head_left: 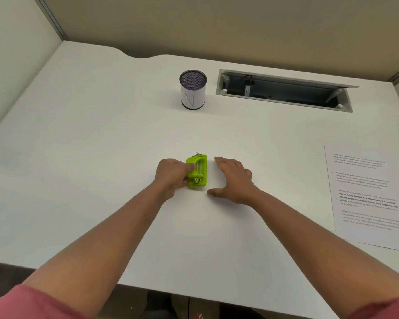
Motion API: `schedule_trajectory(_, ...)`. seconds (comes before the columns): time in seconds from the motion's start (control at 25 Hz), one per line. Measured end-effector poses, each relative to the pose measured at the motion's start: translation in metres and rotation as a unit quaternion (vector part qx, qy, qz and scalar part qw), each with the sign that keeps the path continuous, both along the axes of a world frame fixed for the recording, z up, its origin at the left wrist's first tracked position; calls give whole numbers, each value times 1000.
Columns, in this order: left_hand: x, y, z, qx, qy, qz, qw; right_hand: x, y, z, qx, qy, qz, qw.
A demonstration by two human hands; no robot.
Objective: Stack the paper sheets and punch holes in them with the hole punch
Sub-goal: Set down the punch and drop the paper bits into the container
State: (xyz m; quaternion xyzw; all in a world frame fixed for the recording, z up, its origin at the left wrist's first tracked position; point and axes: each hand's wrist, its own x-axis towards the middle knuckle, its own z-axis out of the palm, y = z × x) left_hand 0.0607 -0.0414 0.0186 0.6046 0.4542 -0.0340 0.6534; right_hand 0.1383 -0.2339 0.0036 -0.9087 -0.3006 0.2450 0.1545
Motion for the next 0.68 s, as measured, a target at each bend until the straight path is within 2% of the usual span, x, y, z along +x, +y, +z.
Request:
schedule_trajectory(0.08, -5, 12, 2, -51, -12, 26, 998, 1, 2, 3, 4, 4, -9, 1000)
schedule_trajectory(0.24, -14, 32, 5, -94, -22, 52, 994, -3, 8, 8, 14, 22, -32, 999)
schedule_trajectory(0.44, -15, 39, 5, -108, -35, 51, 992, -12, 20, 13, 101, 51, -79, 990)
schedule_trajectory(0.56, -16, 44, 5, -60, -34, 50, 996, -13, 25, 15, 139, 53, -104, 983)
schedule_trajectory(0.68, -20, 59, 3, 73, -11, 31, 997, -11, 25, 13, 120, 38, -112, 986)
